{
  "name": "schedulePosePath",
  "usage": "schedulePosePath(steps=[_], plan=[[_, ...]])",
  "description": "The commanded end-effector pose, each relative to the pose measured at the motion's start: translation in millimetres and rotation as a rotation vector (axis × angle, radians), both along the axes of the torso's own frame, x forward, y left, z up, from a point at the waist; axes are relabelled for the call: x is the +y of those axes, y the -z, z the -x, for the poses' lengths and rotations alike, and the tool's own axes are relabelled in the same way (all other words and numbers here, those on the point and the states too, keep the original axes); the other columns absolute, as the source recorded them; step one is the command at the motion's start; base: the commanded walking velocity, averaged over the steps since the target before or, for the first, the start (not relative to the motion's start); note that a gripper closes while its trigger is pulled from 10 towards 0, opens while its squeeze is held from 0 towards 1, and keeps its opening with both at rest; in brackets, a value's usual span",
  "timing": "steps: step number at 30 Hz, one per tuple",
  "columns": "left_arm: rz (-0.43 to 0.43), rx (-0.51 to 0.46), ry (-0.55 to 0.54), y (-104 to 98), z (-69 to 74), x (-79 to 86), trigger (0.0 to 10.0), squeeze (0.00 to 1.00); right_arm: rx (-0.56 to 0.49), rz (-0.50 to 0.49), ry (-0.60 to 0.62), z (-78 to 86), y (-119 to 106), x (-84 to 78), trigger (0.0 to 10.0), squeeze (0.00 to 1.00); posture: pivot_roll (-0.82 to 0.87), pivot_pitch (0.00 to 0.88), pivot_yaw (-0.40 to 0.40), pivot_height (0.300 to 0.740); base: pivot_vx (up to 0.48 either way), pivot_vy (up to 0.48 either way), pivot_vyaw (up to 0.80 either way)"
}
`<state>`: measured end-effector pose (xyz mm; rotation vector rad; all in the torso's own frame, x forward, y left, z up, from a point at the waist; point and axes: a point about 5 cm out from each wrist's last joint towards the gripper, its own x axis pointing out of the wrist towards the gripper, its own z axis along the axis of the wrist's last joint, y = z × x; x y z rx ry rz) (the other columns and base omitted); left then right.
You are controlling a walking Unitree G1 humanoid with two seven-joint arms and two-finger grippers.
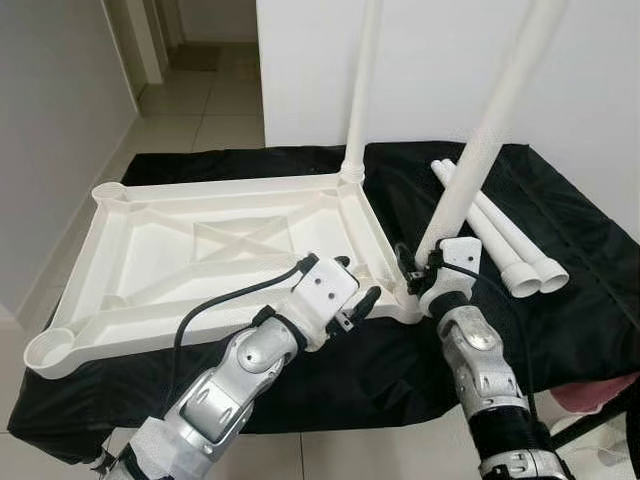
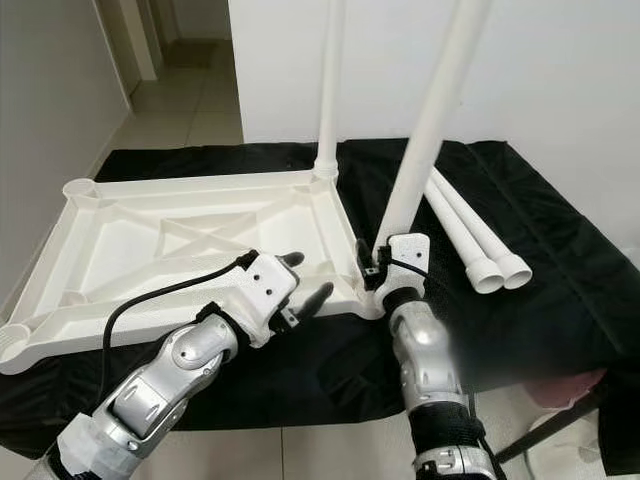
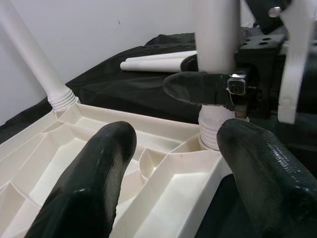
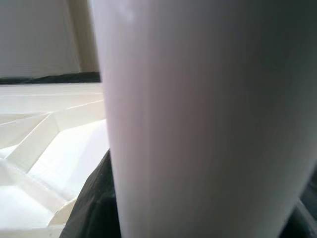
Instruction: Building children table
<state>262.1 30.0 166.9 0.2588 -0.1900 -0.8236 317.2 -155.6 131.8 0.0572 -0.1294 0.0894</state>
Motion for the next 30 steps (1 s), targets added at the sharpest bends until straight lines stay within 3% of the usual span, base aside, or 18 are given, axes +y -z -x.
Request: schedulePosePath(steps=[1,5,8,17,18,19,20,27,28,30], plan=[[-0.043,-0.002,0.112,-1,4.7,-4.1,10.0,0.0,0.117,-0.056,0.042,7.3,25,3.5,10.0,0.0,-0.01,0.0,0.007,0.74,0.0,0.0,0.0],[-0.043,-0.001,0.111,-1,4.6,-4.3,10.0,0.0,0.112,-0.103,0.091,11.7,24,12.6,10.0,0.0,-0.01,0.0,0.002,0.74,0.0,0.0,0.0],[-0.044,-0.003,0.098,-1,2.6,-2.7,10.0,0.0,0.131,-0.175,0.194,15.4,23,25.1,10.0,0.0,-0.01,0.0,-0.001,0.74,0.0,0.0,0.0],[-0.04,-0.007,0.086,-1,-0.6,-2.7,10.0,0.0,0.108,-0.182,0.141,14.7,13,38.3,10.0,0.0,-0.01,0.0,-0.004,0.74,0.0,0.0,0.0],[-0.039,-0.008,0.085,-2,-1.0,-2.7,10.0,0.0,0.093,-0.177,0.133,14.1,10,37.1,10.0,0.63,-0.01,0.0,-0.005,0.74,0.0,0.0,0.0],[-0.039,-0.008,0.085,-2,-1.0,-2.7,10.0,0.0,0.093,-0.177,0.133,14.1,10,37.1,10.0,0.63,-0.01,0.0,-0.005,0.74,0.0,0.0,0.0],[-0.038,-0.01,0.084,-2,-1.2,-2.7,10.0,0.0,0.067,-0.161,0.123,12.9,7,34.4,10.0,1.0,-0.01,0.0,-0.005,0.74,0.0,0.0,0.0],[-0.039,-0.013,0.082,-3,-2.0,-2.1,10.0,0.0,-0.004,-0.11,0.072,5.4,-6,18.6,10.0,0.98,-0.02,0.0,-0.004,0.74,0.0,0.0,0.0],[-0.04,-0.014,0.081,-3,-2.4,-2.0,10.0,0.0,-0.011,-0.1,0.044,3.5,-7,14.7,10.0,0.0,-0.01,0.0,-0.005,0.74,0.0,0.0,0.0],[-0.041,-0.016,0.08,-3,-2.4,-1.9,10.0,0.0,-0.019,-0.065,-0.014,0.1,-9,5.4,10.0,0.0,-0.01,0.0,-0.004,0.74,0.0,0.0,0.0]])
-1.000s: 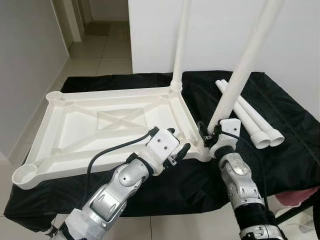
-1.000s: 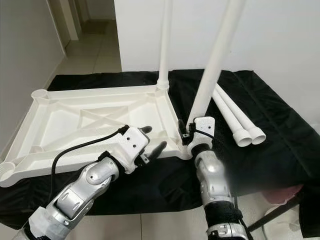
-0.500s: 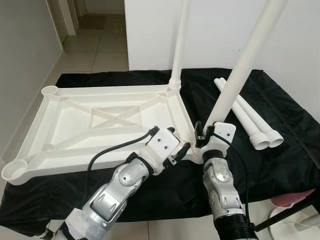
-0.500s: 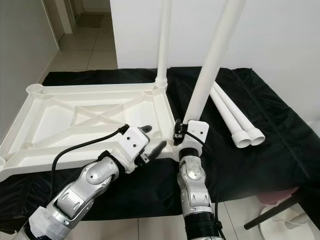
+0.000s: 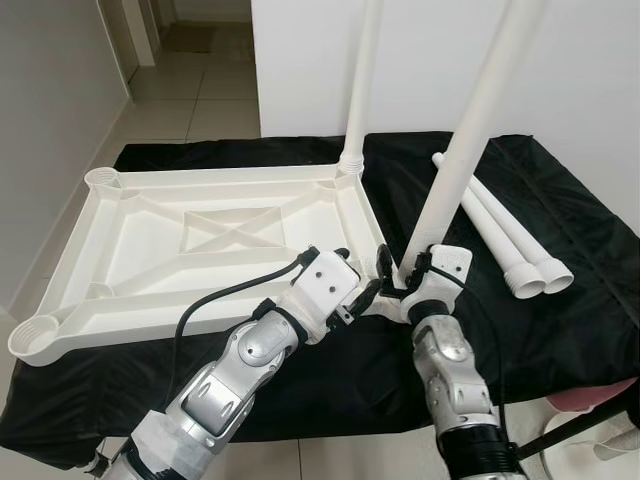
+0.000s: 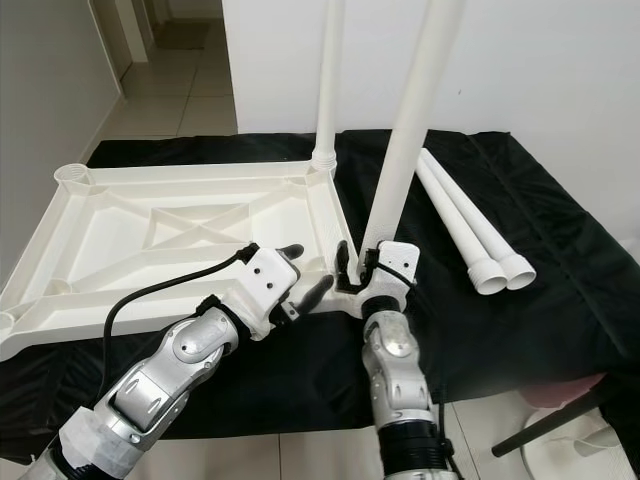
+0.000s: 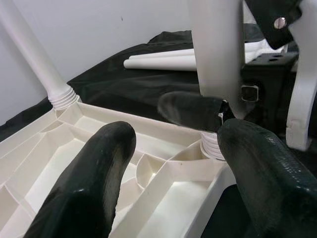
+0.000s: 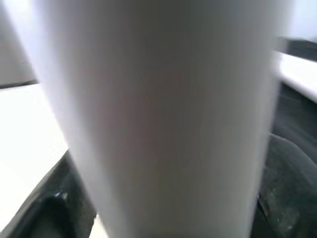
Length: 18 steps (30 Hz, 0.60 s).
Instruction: Building children table
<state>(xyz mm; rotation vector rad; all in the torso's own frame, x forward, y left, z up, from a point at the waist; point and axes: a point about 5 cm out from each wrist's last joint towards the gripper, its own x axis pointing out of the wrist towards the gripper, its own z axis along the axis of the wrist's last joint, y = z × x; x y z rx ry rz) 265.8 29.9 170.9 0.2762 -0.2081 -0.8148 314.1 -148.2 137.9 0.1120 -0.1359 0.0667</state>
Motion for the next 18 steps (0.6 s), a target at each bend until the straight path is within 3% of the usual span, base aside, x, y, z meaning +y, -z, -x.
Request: schedulePosePath(steps=[1,5,15,18], plan=[[-0.034,0.008,0.086,1,1.3,-1.7,10.0,0.0,-0.017,-0.009,-0.032,-2.9,-3,-2.0,10.0,0.0,-0.01,0.0,-0.004,0.74,0.0,0.0,0.0],[-0.035,0.008,0.086,1,1.3,-1.6,10.0,0.0,-0.009,0.023,-0.085,-5.6,-3,-7.6,10.0,0.0,-0.01,0.0,-0.004,0.74,0.0,0.0,0.0],[-0.058,0.03,0.106,8,5.6,-1.7,10.0,0.0,0.037,0.215,-0.447,-7.6,2,-23.4,10.0,0.0,-0.01,0.0,-0.002,0.74,0.0,0.0,0.0],[-0.065,0.044,0.115,11,7.6,-2.0,10.0,0.0,0.029,0.247,-0.47,-9.5,0,-27.0,10.0,0.0,-0.01,0.0,-0.002,0.74,0.0,0.0,0.0]])
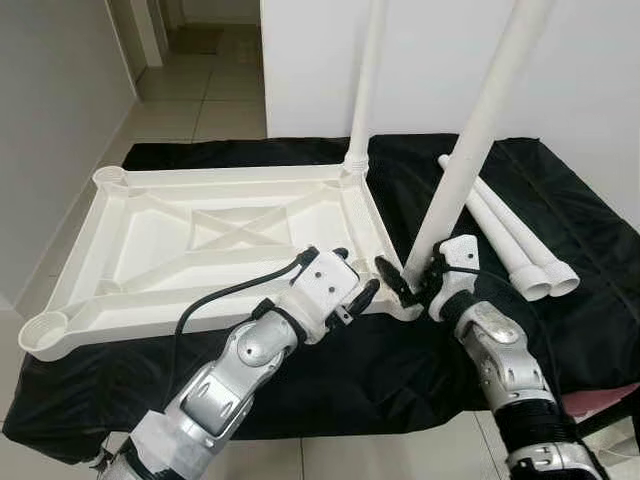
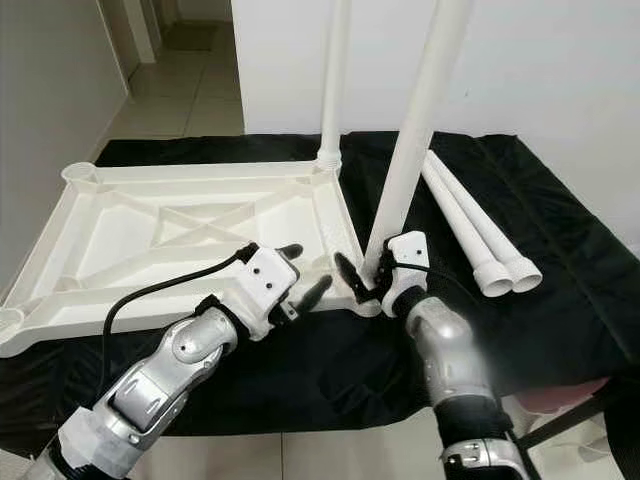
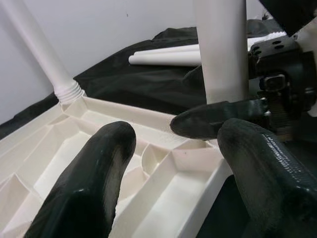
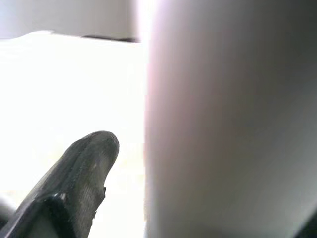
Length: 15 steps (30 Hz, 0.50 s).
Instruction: Building children table
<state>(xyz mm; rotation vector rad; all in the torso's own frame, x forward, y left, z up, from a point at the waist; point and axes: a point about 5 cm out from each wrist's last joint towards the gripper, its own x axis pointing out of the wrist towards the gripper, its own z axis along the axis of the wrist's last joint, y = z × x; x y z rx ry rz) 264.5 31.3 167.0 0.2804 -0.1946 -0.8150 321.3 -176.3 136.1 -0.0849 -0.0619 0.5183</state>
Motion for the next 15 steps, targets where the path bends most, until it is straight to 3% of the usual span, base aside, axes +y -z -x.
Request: schedulePosePath(steps=[1,2,3,4,5,11,12,13,15], plan=[[-0.056,0.034,0.118,7,6.3,-3.4,10.0,0.0,-0.01,0.017,-0.03,-2.3,-2,1.1,10.0,0.0,-0.01,0.0,-0.002,0.74,0.0,0.0,0.0],[-0.044,0.078,0.135,11,8.8,-4.2,10.0,0.0,-0.014,0.041,-0.064,-4.1,-3,-0.1,9.6,0.0,-0.02,0.0,0.0,0.74,0.0,0.0,0.0],[-0.053,0.103,0.149,15,10.7,-4.6,10.0,0.0,-0.012,0.043,-0.084,-5.5,-5,-1.5,8.4,0.0,-0.02,0.0,0.0,0.74,0.0,0.0,0.0],[-0.053,0.103,0.149,15,10.7,-4.6,10.0,0.0,-0.012,0.043,-0.084,-5.5,-5,-1.5,8.4,0.0,-0.02,0.0,0.0,0.74,0.0,0.0,0.0],[-0.064,0.122,0.163,18,12.4,-5.0,10.0,0.0,-0.012,0.043,-0.091,-7.2,-7,-3.3,5.6,0.0,-0.02,0.0,0.002,0.74,0.0,0.0,0.0],[-0.1,0.13,0.18,23,14.8,-5.6,10.0,0.0,-0.006,0.046,-0.098,-11.0,-8,-9.3,4.3,0.0,-0.02,0.0,0.0,0.74,0.0,0.0,0.0],[-0.105,0.13,0.179,24,14.8,-5.5,10.0,0.0,-0.001,0.048,-0.099,-11.6,-7,-11.7,1.5,0.0,-0.01,0.0,0.002,0.74,0.0,0.0,0.0],[-0.107,0.132,0.179,24,14.6,-5.5,10.0,0.0,0.003,0.052,-0.097,-12.2,-6,-13.9,0.0,0.0,-0.02,0.0,0.004,0.74,0.0,0.0,0.0],[-0.109,0.132,0.181,24,14.9,-5.9,10.0,0.0,0.019,0.058,-0.096,-12.3,-5,-19.5,0.0,0.0,-0.02,0.0,0.003,0.74,0.0,0.0,0.0]])
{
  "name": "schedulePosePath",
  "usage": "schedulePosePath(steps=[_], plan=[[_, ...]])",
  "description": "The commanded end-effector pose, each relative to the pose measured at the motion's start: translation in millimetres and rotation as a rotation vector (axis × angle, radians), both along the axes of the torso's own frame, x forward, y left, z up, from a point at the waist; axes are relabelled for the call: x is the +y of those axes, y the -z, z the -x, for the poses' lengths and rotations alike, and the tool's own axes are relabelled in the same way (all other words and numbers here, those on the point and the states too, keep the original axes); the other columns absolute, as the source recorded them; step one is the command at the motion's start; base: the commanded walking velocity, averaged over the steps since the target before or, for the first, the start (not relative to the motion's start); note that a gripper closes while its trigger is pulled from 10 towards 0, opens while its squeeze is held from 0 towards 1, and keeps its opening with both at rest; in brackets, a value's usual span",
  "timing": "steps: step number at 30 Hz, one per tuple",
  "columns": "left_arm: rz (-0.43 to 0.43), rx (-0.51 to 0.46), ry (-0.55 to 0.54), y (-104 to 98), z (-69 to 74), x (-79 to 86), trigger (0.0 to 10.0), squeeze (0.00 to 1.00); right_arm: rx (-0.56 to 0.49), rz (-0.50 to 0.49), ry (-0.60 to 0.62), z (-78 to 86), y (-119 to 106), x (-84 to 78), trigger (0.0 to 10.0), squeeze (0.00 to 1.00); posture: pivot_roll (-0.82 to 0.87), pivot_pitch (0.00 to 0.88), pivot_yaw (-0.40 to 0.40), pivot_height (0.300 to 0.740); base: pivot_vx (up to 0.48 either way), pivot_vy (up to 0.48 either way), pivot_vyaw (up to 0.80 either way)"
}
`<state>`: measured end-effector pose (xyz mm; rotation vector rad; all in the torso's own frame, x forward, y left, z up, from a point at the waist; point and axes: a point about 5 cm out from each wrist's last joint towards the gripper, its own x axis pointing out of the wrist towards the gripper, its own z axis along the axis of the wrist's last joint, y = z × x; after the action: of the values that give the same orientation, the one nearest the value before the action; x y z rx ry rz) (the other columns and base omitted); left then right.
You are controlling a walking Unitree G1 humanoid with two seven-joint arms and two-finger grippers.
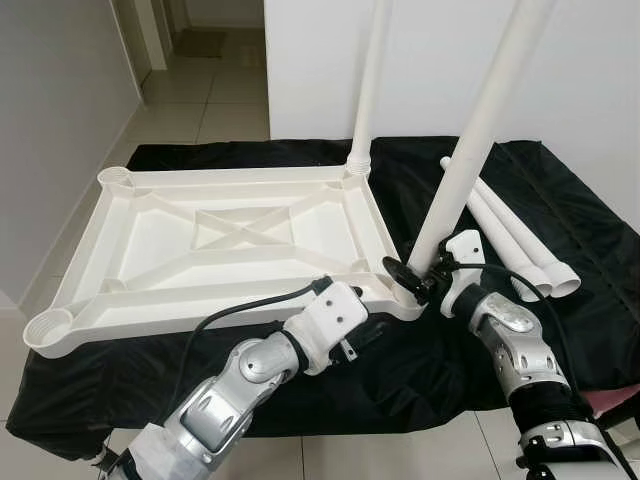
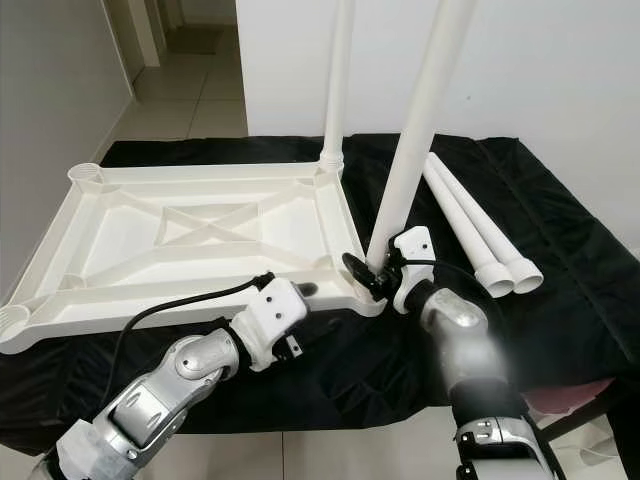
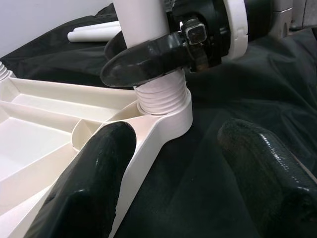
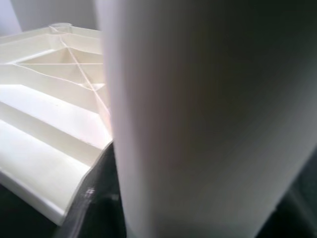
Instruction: Building children table
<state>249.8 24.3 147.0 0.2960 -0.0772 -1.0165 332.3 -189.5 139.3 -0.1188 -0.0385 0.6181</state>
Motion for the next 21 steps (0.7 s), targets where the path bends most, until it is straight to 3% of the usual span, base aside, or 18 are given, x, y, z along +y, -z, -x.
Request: schedulePosePath(steps=[1,8,9,10,13,21], plan=[[-0.027,0.014,0.002,4,0.2,1.1,10.0,0.0,0.001,0.016,0.002,-1.4,-2,-6.4,0.0,0.0,-0.02,0.0,0.003,0.74,0.0,0.0,0.0],[-0.031,0.014,0.009,5,1.2,-0.6,10.0,0.0,0.044,-0.006,-0.004,2.1,5,-11.2,0.0,0.0,-0.02,0.0,0.003,0.74,0.0,0.0,0.0],[-0.031,0.014,0.01,5,1.2,-1.0,10.0,0.0,0.046,-0.012,-0.004,2.7,5,-10.4,2.5,0.0,-0.02,0.0,0.003,0.74,0.0,0.0,0.0],[-0.031,0.015,0.013,5,1.5,-1.3,10.0,0.0,0.046,-0.022,0.0,3.0,5,-9.7,10.0,0.0,-0.03,0.0,-0.001,0.74,0.0,0.0,0.0],[-0.032,0.017,0.021,5,1.4,-1.4,10.0,0.0,0.058,-0.105,0.014,3.2,2,-3.1,10.0,0.0,-0.03,0.0,-0.002,0.74,0.0,0.0,0.0],[-0.025,0.018,0.002,5,0.0,0.2,10.0,0.0,0.043,-0.143,0.101,5.1,-2,9.3,10.0,0.0,-0.02,0.0,-0.013,0.74,0.0,0.0,0.0]])
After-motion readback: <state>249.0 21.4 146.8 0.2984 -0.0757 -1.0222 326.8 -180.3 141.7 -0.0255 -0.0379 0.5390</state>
